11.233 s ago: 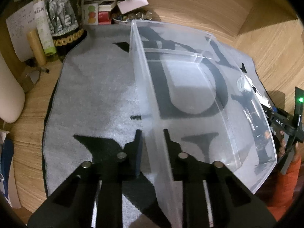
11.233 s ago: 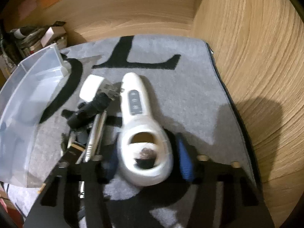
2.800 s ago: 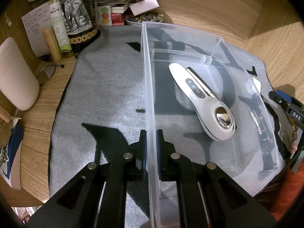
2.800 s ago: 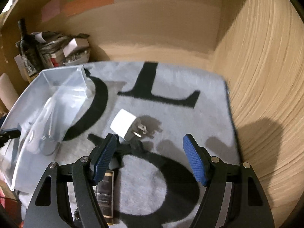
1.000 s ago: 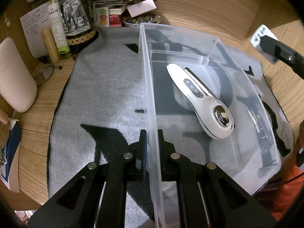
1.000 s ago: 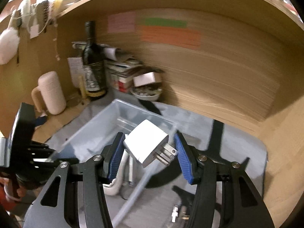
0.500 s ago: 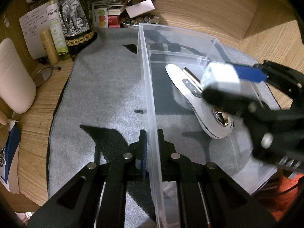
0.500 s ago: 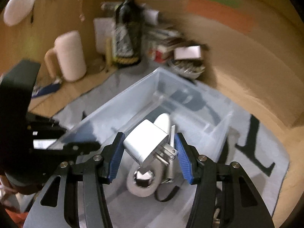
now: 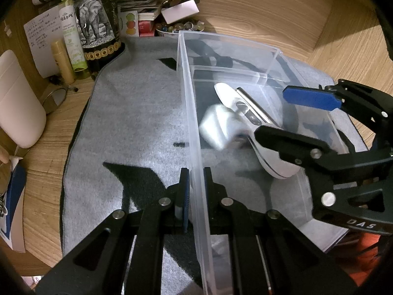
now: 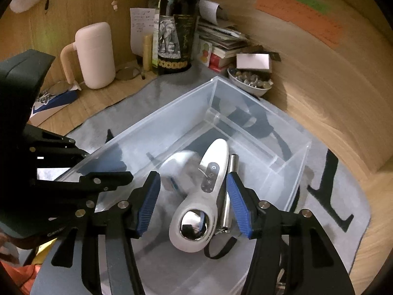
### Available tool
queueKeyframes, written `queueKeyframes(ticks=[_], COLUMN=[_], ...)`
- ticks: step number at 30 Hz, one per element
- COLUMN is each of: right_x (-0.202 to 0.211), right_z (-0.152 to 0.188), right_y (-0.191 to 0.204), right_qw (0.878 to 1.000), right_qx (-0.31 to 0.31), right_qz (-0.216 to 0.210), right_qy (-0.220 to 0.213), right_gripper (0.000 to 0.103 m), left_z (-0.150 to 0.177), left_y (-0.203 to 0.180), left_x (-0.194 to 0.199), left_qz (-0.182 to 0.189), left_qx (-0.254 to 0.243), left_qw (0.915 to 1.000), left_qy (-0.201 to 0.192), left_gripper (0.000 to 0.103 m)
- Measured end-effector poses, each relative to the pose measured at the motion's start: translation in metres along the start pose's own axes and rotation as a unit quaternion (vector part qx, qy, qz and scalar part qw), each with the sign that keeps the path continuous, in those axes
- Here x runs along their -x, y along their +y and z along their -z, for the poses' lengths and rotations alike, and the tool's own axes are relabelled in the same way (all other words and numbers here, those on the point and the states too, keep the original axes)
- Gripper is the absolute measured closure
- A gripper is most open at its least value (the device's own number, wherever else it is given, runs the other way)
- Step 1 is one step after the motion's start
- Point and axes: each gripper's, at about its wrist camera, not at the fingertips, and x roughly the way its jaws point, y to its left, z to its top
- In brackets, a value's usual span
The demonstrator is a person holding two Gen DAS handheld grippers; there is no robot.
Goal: Organize rigid objects
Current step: 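Place the white plug adapter in the box and open the right tool, then move the right tool to the black handle item and grasp it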
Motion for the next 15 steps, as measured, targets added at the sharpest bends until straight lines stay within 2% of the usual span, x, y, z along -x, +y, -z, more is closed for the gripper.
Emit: queueKeyframes(ticks=[15], right_x=[0.045], right_z=[0.011], right_y=[-0.036], right_qw=[0.997], right_qx=[-0.048], right_qz=[0.043], right_qy=[-0.053], right_gripper=[0.046], left_z=[0.000], left_y=[0.000], left_x=[0.000], left_qz=[0.000], left_qx=[0.000], left_qw=[1.0000], left_qy=[0.000], left_gripper=[0.094])
